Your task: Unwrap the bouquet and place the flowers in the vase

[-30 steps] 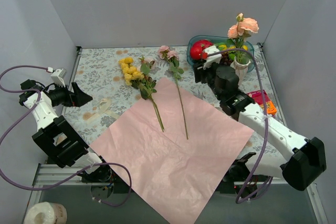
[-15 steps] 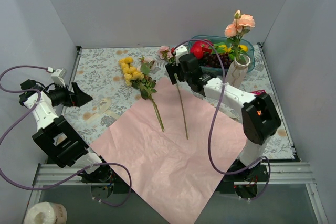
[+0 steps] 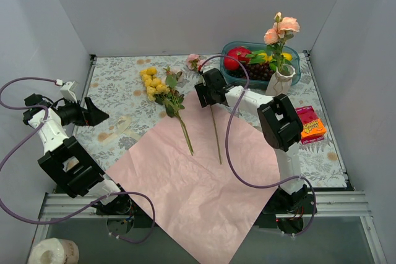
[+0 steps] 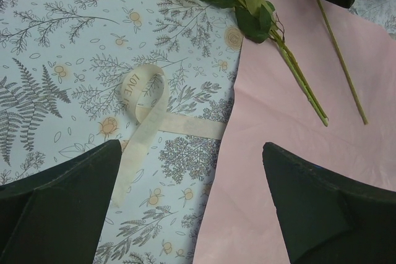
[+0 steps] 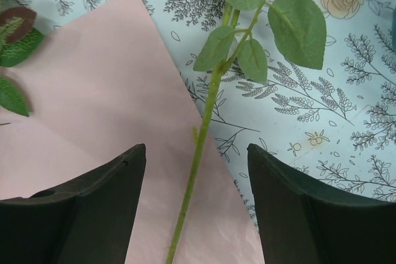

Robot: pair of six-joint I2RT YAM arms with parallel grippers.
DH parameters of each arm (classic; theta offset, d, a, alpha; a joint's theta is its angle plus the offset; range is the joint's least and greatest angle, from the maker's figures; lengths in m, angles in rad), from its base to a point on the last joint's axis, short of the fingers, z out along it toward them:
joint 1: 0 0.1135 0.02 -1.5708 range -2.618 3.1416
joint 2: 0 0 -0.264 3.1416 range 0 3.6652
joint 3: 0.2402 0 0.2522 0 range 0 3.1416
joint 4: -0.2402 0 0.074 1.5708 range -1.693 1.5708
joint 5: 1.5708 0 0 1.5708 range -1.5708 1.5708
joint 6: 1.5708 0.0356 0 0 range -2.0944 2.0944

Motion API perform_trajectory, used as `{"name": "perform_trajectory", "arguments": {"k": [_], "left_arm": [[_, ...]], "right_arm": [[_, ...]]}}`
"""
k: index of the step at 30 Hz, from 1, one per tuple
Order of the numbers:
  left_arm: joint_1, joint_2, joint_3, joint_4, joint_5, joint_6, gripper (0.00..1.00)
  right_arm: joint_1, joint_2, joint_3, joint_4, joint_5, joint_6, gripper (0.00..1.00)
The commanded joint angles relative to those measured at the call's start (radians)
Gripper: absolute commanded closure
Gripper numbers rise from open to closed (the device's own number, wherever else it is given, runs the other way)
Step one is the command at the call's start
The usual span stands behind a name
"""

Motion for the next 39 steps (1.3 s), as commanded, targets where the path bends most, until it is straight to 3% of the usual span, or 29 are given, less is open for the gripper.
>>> {"name": "perform_trajectory", "arguments": {"k": [1, 7, 10, 11, 14, 16, 17, 24, 31, 34, 39], "left_arm": [[0.003, -0.031, -0.003, 0.022, 0.013, 0.008, 0.02], [0.003, -0.023, -0.002, 0.025, 0.008, 0.011, 0.02], [0.003, -0.023, -0.005, 0.022, 0.005, 0.011, 0.02], [0.003, -0.023, -0.005, 0.022, 0.008, 0.013, 0.02], [0.003, -0.026, -0.003, 0.022, 0.005, 0.014, 0.02], [0.003, -0.028, -0.002, 0.019, 0.005, 0.014, 0.02], [0.001, -0.029, -0.003, 0.019, 0.005, 0.016, 0.02], [0.003, -0.046, -0.011, 0.015, 0.011, 0.014, 0.02], [0.003, -0.051, -0.016, 0.010, 0.014, 0.020, 0.02], [0.003, -0.052, -0.014, 0.010, 0.016, 0.020, 0.02], [0.003, -0.054, -0.016, 0.007, 0.019, 0.019, 0.02]], "right_arm": [[-0.002, 0.025, 0.044, -0.028, 0.030, -0.009, 0.28], [-0.002, 0.058, 0.028, -0.027, 0.024, -0.036, 0.40], [-0.002, 0.072, 0.036, -0.028, 0.020, -0.048, 0.61], [-0.002, 0.074, 0.042, -0.030, 0.023, -0.052, 0.73], [-0.003, 0.095, 0.086, -0.051, 0.033, -0.063, 0.78], [-0.003, 0.104, 0.117, -0.071, 0.038, -0.068, 0.88], [-0.002, 0.106, 0.128, -0.074, 0.040, -0.072, 0.98], [0.000, -0.035, 0.214, -0.063, 0.046, -0.095, 0.99], [0.030, -0.350, 0.326, 0.004, 0.073, -0.218, 0.99], [0.032, -0.510, 0.266, 0.114, 0.073, -0.282, 0.99], [0.032, -0.834, -0.020, 0.568, 0.086, -0.411, 0.99]]}}
